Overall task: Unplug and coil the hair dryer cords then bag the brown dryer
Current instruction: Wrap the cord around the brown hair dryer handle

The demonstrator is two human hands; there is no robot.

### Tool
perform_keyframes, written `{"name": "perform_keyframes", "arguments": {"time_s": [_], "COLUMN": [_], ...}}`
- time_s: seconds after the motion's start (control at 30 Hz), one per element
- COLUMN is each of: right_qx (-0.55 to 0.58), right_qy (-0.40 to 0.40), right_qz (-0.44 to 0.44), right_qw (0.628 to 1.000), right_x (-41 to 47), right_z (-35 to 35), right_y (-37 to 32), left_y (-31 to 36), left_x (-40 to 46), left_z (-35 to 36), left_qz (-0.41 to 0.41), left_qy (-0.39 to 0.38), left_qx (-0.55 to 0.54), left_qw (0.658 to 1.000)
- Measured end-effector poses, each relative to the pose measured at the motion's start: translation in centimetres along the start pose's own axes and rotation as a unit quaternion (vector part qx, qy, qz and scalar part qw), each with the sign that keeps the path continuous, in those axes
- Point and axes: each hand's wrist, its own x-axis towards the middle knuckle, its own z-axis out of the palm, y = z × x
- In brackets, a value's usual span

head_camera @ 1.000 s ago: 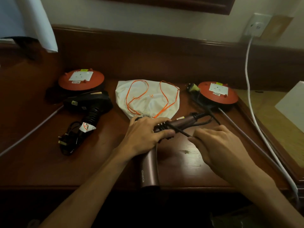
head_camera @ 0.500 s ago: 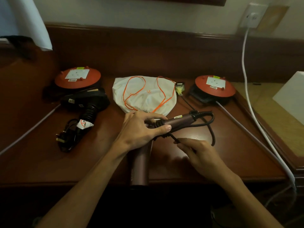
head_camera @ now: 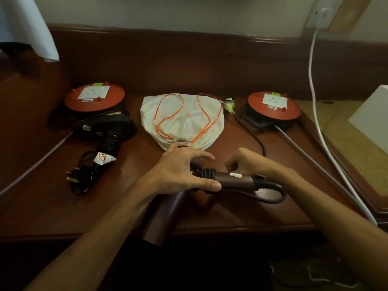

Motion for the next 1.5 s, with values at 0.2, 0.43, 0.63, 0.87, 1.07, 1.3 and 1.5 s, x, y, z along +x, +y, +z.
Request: {"name": "perform_keyframes", "arguments": {"time_s": [0.2,0.43,0.63,0.87,1.07,1.3,1.5], "right_qx": [0.004,-0.075,-0.004,0.084,0.024,0.085,0.101], "right_qy": [-0.059,-0.036,0.107,0.245,0.249,0.249,0.285], "right_qz": [-0.042,-0.051,-0.075,-0.143,-0.148,-0.125,-0.111], "right_qw": [0.997,0.995,0.991,0.955,0.957,0.957,0.947], "right_x": [-1.0,-4.4,-8.3,-7.0,-5.9,-5.5,-4.3], "right_z": [-3.9,-5.3,-3.7,4.8,5.9,5.3,7.4], "right_y": [-3.2,-7.7,-8.5,-6.0,-4.8,-3.7,-6.2], "left_y": [1.5,1.7,-0.6,-1.9,-1.8,-1.6,-2.1], "left_x": [0.6,1.1,-0.1,-2.2,-2.0,-2.1,-2.3], "left_z": [0.2,0.5,-0.3,-2.9,-0.8,-0.8,-0.9], "left_qz": [-0.006,0.004,-0.002,-0.010,-0.024,-0.012,-0.057], "left_qy": [-0.083,-0.081,0.069,-0.003,0.121,0.100,0.149], "left_qx": [0.153,0.134,-0.038,-0.330,-0.254,-0.233,-0.283], "left_qw": [0.985,0.988,0.997,0.944,0.959,0.967,0.946]}}
